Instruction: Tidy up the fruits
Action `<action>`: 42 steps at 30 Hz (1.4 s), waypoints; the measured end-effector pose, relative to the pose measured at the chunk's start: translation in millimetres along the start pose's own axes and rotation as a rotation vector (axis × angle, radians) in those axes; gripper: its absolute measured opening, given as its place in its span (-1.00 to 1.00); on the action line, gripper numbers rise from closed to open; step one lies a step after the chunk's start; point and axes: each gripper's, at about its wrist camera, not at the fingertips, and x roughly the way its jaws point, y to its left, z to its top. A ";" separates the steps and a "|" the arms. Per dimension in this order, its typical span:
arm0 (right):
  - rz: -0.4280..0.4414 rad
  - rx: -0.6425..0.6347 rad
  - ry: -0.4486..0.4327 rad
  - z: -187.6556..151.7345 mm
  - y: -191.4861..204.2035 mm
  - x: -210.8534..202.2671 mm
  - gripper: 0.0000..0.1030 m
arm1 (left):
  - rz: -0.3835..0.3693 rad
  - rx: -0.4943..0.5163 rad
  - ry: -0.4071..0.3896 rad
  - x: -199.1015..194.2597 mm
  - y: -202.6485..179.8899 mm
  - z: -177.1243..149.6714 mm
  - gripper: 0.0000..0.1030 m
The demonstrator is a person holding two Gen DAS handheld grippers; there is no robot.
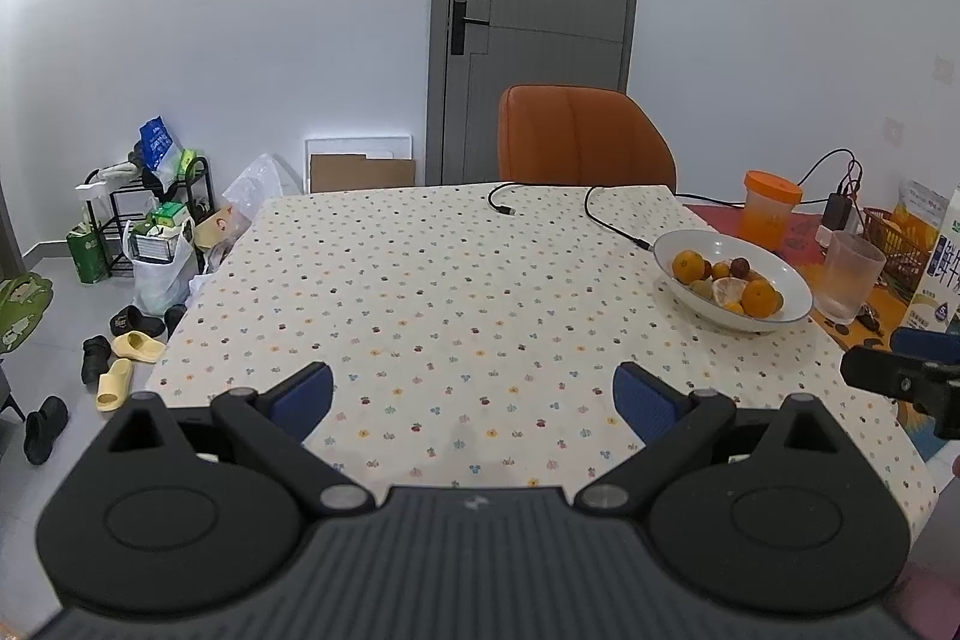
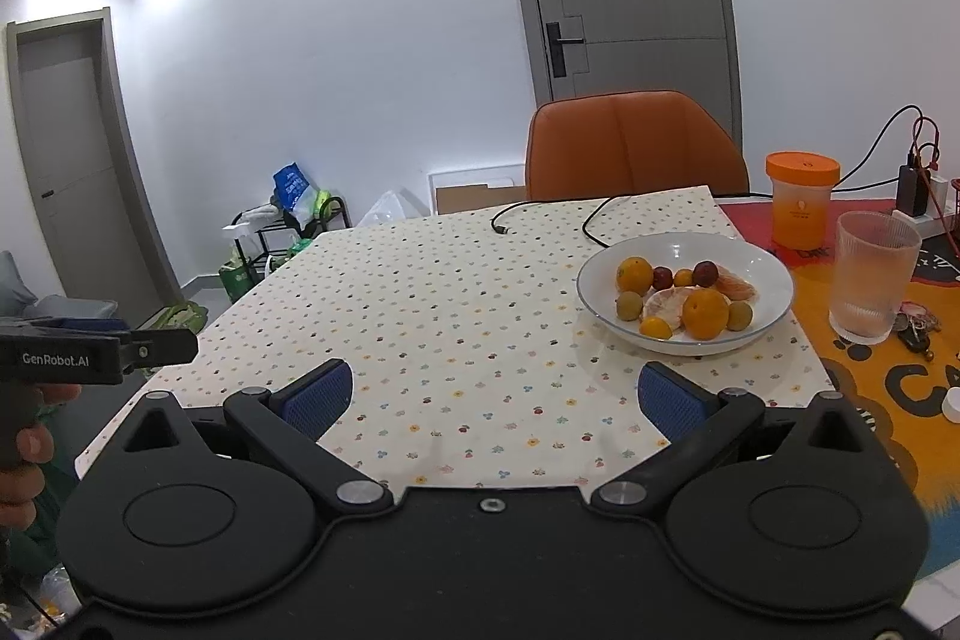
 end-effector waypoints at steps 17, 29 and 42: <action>-0.006 0.000 -0.025 1.0 1.9 -5.6 1.00 | 0.000 0.001 -0.014 -8.9 -1.7 -3.3 0.92; -0.007 -0.007 -0.029 3.0 4.2 -5.5 1.00 | 0.006 -0.011 -0.020 -9.7 2.5 -2.2 0.92; -0.012 -0.008 -0.024 2.2 5.0 -5.8 1.00 | 0.011 -0.011 -0.018 -10.1 4.5 -3.7 0.92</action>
